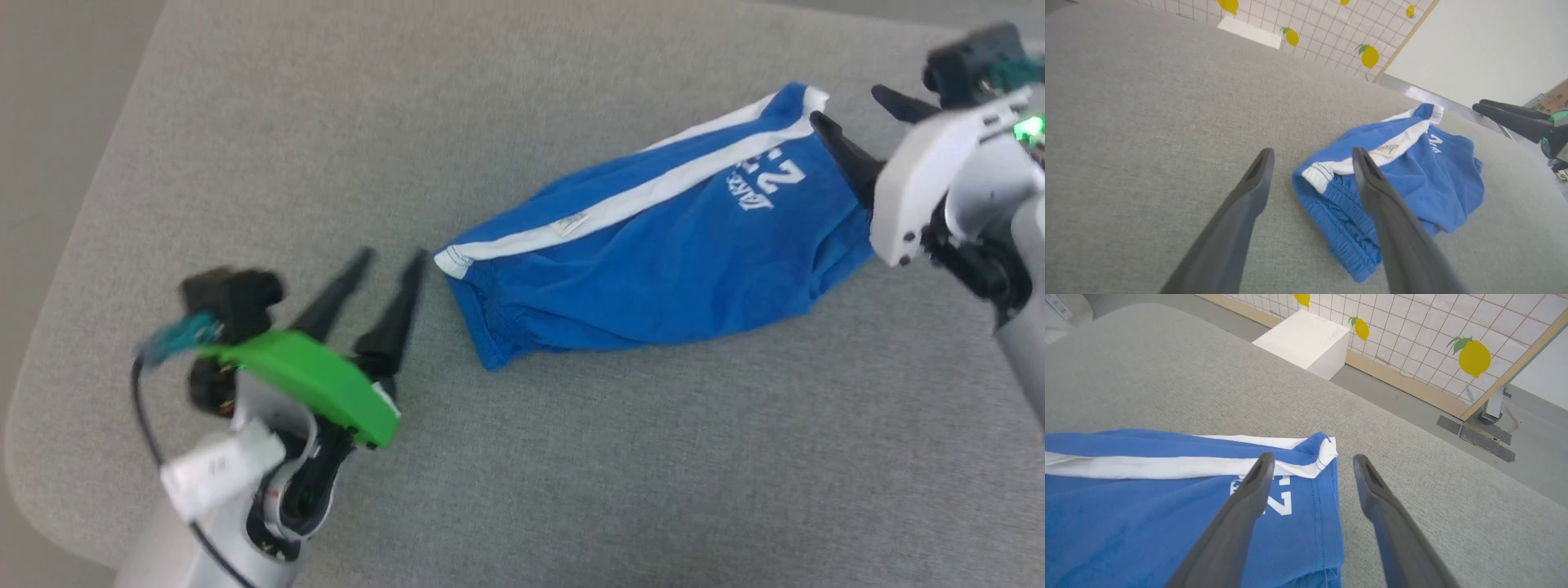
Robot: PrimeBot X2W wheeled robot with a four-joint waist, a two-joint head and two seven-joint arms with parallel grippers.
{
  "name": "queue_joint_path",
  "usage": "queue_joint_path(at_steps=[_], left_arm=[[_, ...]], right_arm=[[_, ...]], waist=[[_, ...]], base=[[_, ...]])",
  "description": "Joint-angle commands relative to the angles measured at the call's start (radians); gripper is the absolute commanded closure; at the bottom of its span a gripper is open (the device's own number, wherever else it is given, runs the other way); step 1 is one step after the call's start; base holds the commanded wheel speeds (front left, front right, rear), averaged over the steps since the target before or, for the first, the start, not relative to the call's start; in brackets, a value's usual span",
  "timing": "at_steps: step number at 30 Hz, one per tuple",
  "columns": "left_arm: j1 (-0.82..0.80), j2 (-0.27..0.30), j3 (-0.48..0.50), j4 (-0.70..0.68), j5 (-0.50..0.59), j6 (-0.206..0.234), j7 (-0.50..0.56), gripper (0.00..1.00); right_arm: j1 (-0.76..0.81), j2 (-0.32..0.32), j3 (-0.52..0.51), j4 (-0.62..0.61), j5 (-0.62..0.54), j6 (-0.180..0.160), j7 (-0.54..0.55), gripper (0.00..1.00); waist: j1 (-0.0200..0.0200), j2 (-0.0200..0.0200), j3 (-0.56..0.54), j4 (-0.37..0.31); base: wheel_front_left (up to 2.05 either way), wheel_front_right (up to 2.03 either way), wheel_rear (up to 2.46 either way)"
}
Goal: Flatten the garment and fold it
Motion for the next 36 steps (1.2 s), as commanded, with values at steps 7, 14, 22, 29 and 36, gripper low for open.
queue_joint_path(at_steps=[7,14,22,29,36], left_arm=[[0.025,-0.05,0.039,0.125,0.188,0.025,-0.352,0.0],[0.021,-0.13,0.031,0.214,0.318,-0.038,-0.384,0.0],[0.051,-0.187,-0.042,0.315,0.372,-0.112,-0.384,0.0],[0.027,-0.221,-0.075,0.419,0.395,-0.1,-0.384,0.0],[-0.037,-0.248,-0.095,0.527,0.379,-0.089,-0.382,0.0]], right_arm=[[0.121,0.106,-0.185,-0.008,-0.037,-0.002,-0.107,0.0],[0.18,0.187,-0.326,-0.002,-0.128,-0.002,-0.081,0.0],[0.246,0.24,-0.427,-0.061,-0.197,-0.002,-0.052,0.0],[0.287,0.268,-0.481,-0.139,-0.223,-0.002,-0.026,0.0],[0.319,0.301,-0.522,-0.218,-0.237,-0.002,-0.013,0.0]], waist=[[0.0,0.0,-0.027,-0.017],[0.0,0.0,-0.021,-0.012],[0.0,0.0,-0.027,-0.009],[0.0,0.0,-0.023,-0.022],[0.0,0.0,-0.008,-0.042]], base=[[0.0,0.0,0.0],[0.0,0.0,0.0],[0.0,0.0,0.0],[0.0,0.0,0.0],[0.0,0.0,0.0]])
